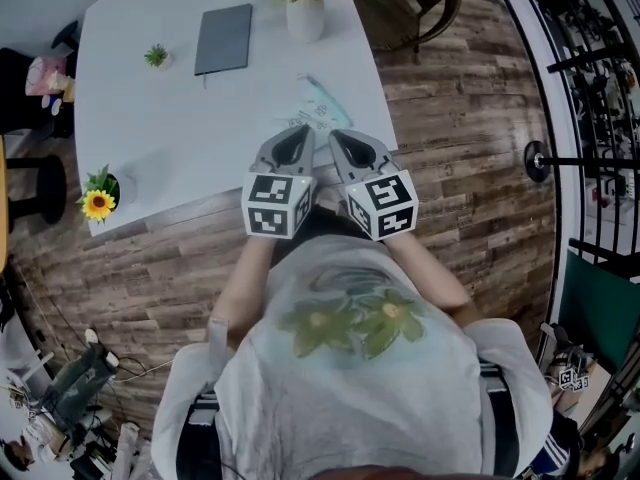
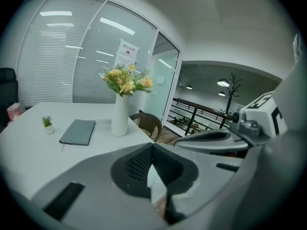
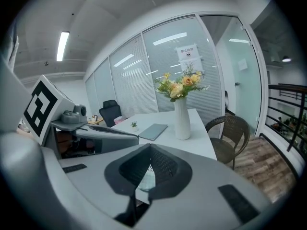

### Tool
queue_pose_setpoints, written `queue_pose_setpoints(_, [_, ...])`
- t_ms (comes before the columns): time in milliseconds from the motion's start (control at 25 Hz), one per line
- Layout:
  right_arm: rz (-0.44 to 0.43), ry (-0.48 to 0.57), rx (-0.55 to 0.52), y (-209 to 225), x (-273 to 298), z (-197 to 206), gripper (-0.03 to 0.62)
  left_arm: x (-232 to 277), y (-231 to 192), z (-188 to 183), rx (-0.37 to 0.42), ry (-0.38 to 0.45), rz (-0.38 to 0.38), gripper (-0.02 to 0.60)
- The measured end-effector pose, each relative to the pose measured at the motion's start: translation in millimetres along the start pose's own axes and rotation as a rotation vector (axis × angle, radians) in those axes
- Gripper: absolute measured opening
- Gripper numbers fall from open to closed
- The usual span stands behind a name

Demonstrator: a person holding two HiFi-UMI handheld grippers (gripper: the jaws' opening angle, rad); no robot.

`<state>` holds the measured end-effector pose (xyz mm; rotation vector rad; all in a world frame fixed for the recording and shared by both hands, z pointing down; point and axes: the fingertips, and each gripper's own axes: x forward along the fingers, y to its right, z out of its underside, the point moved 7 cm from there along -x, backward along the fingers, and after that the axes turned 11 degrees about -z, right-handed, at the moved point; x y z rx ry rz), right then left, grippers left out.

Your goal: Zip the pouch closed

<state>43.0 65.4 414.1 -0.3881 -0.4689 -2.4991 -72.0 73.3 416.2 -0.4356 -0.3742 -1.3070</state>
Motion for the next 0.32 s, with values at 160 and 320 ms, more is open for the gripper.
queue_pose_setpoints(160, [0.007, -0.008, -0.006, 0.4, -1.9, 1.8, 0.017, 0.2, -2.3, 2.1, 0.000, -0.008, -0.002, 0.005])
queue_pose_setpoints(320, [0.015, -0.015, -0.005, 2.9, -3.3, 4.3, 0.017, 0.5, -3.3, 5.1, 0.002, -0.016, -0.010, 0.005])
